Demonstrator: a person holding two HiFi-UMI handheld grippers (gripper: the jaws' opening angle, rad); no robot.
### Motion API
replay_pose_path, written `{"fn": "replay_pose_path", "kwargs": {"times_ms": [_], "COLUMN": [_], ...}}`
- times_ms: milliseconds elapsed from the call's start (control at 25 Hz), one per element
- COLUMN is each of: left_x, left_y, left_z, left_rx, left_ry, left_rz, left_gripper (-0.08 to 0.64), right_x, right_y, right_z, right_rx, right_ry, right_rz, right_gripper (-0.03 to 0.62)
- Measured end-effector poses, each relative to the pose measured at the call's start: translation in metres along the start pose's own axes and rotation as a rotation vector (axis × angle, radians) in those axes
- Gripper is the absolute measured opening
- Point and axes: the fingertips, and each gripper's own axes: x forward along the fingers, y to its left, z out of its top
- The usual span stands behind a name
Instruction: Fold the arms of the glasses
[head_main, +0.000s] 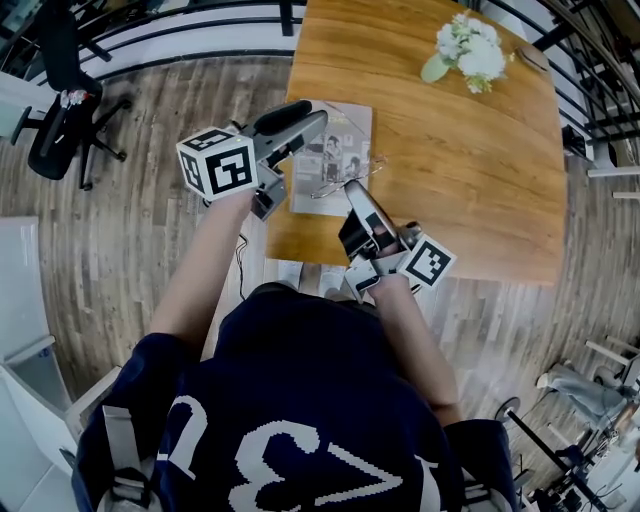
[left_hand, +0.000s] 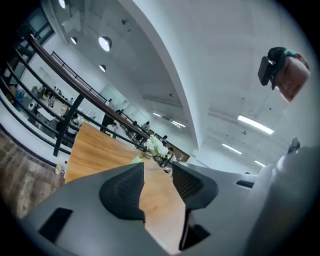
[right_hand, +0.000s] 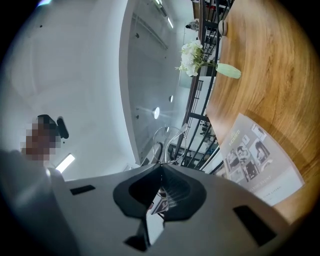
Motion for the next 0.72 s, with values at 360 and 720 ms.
{"fn": "replay_pose_path", "kwargs": {"times_ms": [360,720], "left_x": [0.032,0.024], "left_y": [0.028,0.002], "left_z": [0.019,-0.021], "left_rx": [-0.019,-0.15], "left_ry": [0.018,0.11], "left_rz": [0.014,-0.146], "left_gripper": [0.166,0.051], "right_x": [-0.005,-0.013], "right_y": [0.003,-0.004], "right_z": [0.0,0.013], "right_rx": [-0.03,-0.02], "right_ry": [0.01,-0.034], "right_rz": [-0.005,-0.033], "right_gripper": [0.028,0.028]}}
